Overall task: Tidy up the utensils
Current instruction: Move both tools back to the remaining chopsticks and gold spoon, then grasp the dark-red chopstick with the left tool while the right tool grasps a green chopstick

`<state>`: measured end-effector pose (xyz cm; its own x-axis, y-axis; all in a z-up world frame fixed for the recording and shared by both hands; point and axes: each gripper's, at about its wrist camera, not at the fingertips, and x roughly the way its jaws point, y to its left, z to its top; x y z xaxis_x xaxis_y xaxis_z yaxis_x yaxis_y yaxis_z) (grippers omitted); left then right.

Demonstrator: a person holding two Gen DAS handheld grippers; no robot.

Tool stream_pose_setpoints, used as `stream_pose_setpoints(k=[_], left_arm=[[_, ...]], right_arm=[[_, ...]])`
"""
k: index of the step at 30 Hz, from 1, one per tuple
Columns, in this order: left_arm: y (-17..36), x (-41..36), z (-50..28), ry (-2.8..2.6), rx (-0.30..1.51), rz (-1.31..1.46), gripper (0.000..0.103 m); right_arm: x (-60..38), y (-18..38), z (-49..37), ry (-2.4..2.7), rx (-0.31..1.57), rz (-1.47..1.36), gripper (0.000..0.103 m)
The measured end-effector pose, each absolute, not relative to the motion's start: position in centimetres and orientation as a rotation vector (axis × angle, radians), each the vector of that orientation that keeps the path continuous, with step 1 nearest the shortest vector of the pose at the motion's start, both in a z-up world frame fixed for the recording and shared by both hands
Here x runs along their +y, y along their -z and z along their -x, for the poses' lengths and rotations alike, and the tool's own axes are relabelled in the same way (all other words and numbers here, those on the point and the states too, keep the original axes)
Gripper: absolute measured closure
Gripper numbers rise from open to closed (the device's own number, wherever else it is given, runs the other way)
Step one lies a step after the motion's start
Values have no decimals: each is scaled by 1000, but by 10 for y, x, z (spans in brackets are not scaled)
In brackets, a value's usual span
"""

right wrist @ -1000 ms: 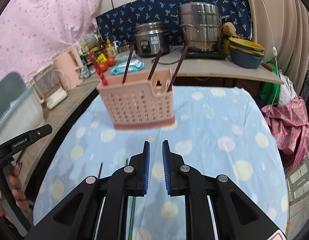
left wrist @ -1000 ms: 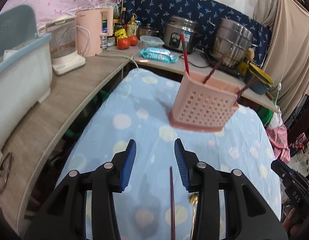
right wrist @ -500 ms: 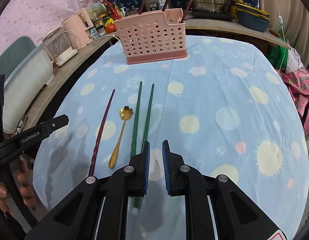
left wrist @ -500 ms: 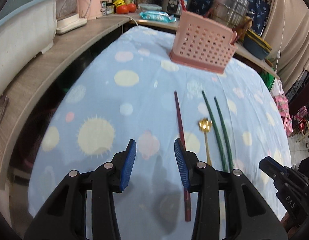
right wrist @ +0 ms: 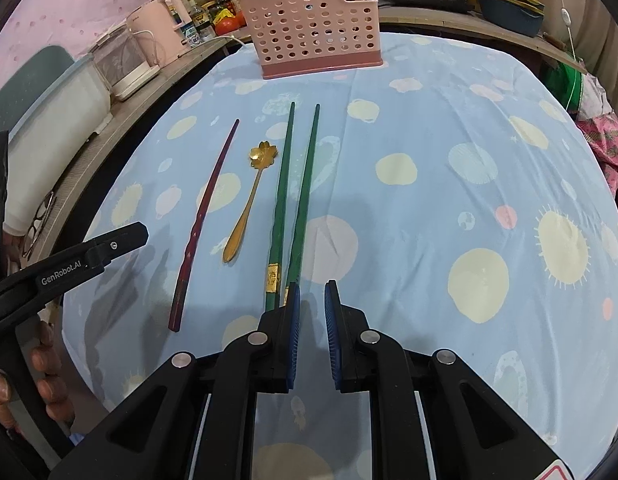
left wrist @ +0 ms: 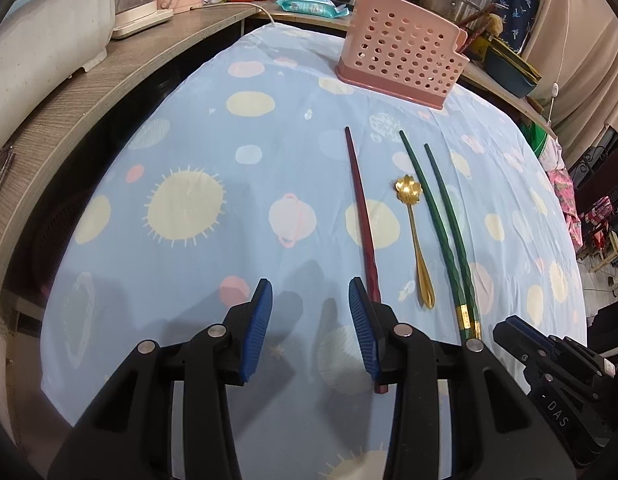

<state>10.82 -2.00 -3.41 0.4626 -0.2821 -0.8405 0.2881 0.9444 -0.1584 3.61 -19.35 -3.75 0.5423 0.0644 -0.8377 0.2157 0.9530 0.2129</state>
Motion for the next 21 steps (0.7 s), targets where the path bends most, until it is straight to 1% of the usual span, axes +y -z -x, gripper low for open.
stream_pose_setpoints(k=[21], left_arm=[[42,-36,-87,407,1050,-58,65]], right_arm=[[-184,50,-32,71,1024,-315,89]])
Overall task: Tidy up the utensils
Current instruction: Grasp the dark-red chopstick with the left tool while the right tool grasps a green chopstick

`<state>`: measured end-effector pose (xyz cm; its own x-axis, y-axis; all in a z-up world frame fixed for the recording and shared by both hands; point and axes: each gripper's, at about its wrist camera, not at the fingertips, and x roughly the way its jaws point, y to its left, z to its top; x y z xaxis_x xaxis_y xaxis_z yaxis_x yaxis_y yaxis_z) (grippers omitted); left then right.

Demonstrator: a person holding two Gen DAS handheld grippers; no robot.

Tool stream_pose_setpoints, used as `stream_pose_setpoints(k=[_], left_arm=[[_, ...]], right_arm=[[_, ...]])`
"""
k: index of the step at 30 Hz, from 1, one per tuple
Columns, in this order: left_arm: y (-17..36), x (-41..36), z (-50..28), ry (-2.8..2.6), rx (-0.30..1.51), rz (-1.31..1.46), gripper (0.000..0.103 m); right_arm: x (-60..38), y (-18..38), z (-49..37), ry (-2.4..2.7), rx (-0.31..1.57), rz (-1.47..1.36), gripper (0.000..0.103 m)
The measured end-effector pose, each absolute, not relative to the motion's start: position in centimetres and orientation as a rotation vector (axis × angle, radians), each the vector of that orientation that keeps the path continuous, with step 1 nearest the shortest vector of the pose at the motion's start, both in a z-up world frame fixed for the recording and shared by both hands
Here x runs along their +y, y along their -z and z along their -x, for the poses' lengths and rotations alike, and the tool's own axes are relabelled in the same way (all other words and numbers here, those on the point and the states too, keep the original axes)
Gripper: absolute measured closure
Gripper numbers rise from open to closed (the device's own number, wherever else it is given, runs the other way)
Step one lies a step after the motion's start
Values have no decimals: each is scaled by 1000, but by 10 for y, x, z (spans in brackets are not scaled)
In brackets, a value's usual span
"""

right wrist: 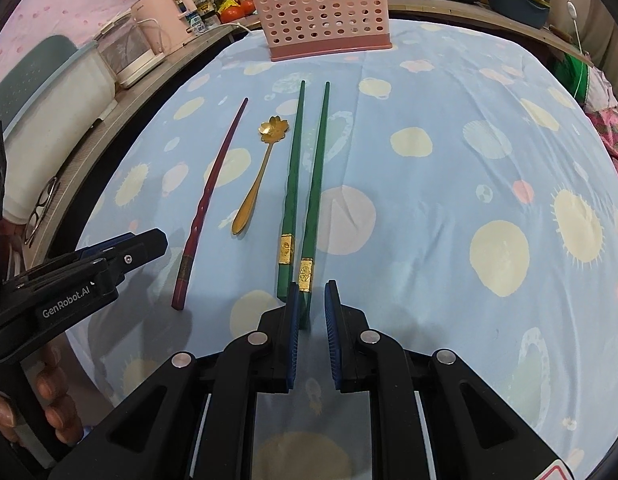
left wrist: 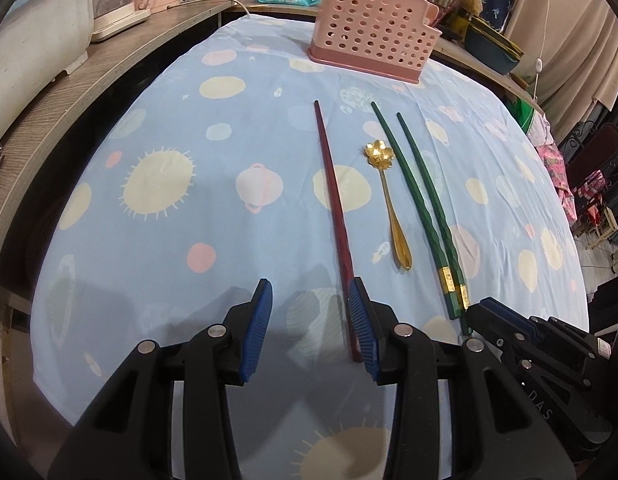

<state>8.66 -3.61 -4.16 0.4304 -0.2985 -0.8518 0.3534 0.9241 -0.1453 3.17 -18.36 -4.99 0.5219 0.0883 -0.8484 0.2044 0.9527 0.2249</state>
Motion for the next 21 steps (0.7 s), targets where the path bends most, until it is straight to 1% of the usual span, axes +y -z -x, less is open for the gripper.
stream_pose_setpoints(k=[21], left_arm=[[49,-50,-75,449,1080,-97,64]], right_arm=[[-180,53,-31,68,1031,-309,89]])
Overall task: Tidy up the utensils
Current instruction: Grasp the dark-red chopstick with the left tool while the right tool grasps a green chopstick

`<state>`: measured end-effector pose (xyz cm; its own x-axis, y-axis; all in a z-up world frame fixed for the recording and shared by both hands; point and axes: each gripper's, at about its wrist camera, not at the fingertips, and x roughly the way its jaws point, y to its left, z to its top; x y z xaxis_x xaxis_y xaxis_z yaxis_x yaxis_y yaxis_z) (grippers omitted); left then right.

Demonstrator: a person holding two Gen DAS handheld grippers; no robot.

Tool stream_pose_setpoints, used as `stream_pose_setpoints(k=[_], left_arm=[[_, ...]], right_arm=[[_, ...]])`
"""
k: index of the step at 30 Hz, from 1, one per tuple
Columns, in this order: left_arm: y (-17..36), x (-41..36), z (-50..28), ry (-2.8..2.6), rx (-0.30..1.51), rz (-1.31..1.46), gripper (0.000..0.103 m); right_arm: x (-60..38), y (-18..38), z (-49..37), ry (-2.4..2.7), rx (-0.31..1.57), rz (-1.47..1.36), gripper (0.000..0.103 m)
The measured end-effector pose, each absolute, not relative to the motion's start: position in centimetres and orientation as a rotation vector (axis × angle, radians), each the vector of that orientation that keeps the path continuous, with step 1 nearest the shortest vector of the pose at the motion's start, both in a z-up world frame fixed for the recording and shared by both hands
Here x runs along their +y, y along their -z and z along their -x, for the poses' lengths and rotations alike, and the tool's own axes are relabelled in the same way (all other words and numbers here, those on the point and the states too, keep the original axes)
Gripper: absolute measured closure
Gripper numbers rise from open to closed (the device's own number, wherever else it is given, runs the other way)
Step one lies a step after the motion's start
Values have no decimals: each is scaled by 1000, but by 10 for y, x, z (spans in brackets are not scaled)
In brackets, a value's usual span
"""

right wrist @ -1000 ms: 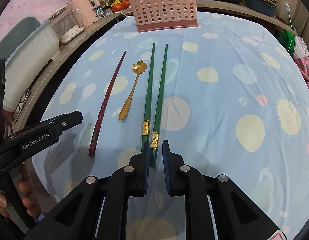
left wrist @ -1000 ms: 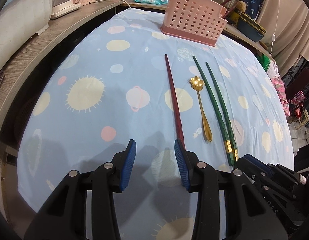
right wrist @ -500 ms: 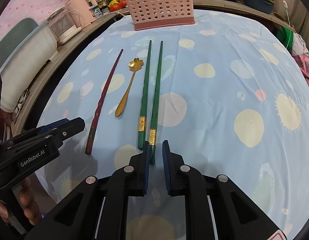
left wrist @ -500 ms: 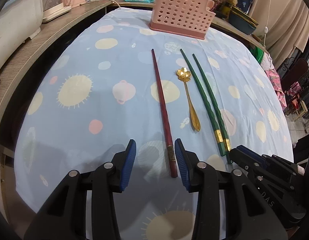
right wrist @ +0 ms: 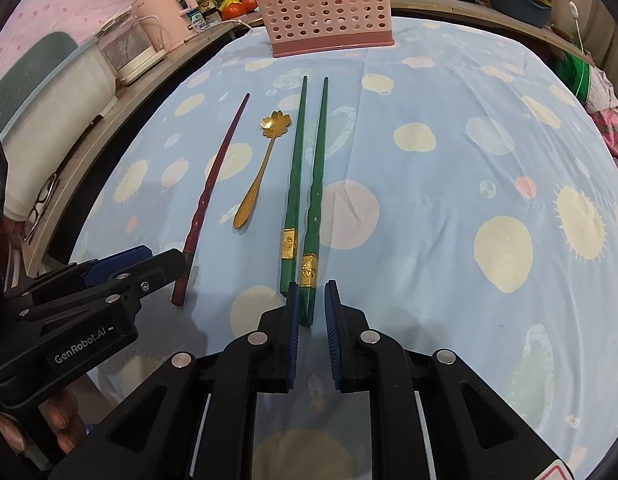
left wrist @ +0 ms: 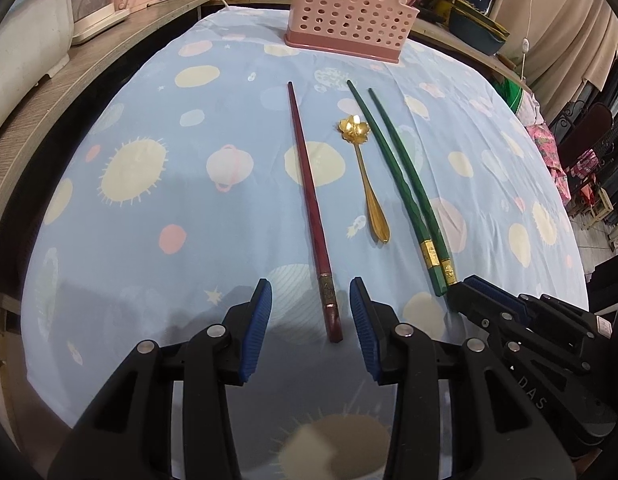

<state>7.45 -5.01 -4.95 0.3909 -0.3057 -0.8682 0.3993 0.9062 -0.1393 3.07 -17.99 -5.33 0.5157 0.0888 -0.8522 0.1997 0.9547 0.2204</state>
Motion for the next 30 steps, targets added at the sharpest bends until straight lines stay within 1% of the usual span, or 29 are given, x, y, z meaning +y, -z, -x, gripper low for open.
stream_pose_setpoints(k=[18,21,23,25,28,30], left_arm=[[59,-55,-75,447,1099,-120,64],[59,-55,-75,449,1097,-116,64],[59,-54,-75,451,1097,-110,65],[59,-53,-75,451,1097,-106,67],[59,-51,-75,450,1097,-99,71],[59,-50,-75,451,1098,-94,77]], right_arm=[[-181,56,-34,74,1039,-306,89],[-182,57,-35,75,1035,-308,90],[-183,57,-34,79,1034,-311,93],[-185,58,-34,82,1032,-315,95],[-187,58,-34,81,1030,-323,96],[-187,58,-33,81,1029,-322,96]])
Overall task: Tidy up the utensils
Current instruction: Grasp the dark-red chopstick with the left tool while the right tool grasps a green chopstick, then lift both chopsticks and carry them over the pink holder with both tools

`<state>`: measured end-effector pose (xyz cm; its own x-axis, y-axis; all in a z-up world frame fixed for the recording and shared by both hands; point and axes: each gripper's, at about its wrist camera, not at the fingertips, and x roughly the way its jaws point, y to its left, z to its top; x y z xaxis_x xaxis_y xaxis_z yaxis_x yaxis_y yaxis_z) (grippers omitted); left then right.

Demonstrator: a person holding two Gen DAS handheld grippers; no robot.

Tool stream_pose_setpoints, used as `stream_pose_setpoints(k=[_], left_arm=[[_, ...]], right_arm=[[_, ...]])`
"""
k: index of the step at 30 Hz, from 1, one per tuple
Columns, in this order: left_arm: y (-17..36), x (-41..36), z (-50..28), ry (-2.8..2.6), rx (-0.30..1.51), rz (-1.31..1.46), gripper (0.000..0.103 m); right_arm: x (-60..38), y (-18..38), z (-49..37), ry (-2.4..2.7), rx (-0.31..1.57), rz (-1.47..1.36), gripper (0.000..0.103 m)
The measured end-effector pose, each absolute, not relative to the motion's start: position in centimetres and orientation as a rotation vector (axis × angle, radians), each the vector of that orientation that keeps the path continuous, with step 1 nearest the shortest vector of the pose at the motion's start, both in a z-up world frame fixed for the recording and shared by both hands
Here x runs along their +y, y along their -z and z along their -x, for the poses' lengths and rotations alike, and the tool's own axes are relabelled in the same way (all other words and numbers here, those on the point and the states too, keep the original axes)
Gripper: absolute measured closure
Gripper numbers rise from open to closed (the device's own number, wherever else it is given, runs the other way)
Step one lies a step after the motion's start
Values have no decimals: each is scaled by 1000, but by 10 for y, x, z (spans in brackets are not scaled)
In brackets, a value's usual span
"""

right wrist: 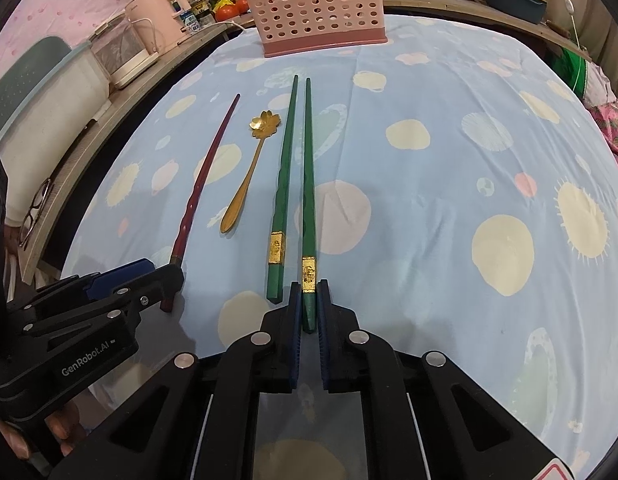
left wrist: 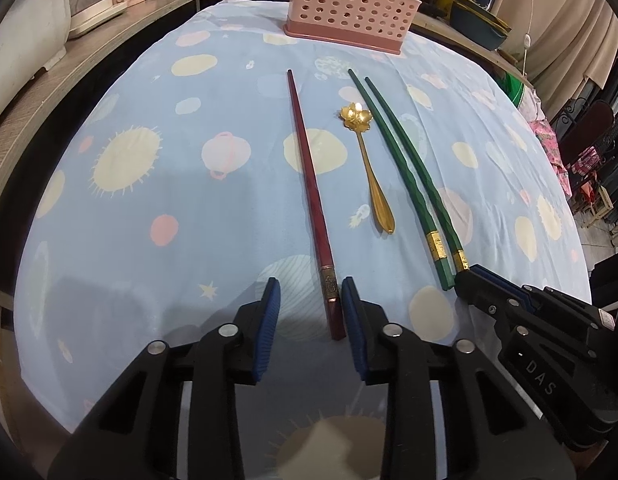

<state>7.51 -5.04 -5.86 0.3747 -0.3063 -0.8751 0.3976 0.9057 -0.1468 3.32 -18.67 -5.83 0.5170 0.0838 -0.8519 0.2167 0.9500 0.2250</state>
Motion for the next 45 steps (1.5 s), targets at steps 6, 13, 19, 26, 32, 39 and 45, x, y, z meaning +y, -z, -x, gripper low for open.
stream_pose_setpoints(k=[6,13,19,26,32,39,45], left_arm=[[59,-49,-76,455,1102,-84,91],[58,-48,-77,462,1105,-78,95],[56,-45,-78,454,1102,-69,96],[41,-37,-84,433,1064,-52,96],[20,-28,-91,421,1023,-26,96],[-19,-21,-106,422,947,39,96],[-64,-18,-137,408,835,76,96]], right_arm=[[-187,58,-32,80,1027,-328,96],[-188,57,-32,81,1024,-332,96],[-192,55,-29,92,1017,-339,96],[-200,44,-25,102,987,-352,96],[-210,23,-22,115,931,-370,96],[-232,-19,-25,143,813,-407,96],[-246,-67,-36,156,696,-391,96]])
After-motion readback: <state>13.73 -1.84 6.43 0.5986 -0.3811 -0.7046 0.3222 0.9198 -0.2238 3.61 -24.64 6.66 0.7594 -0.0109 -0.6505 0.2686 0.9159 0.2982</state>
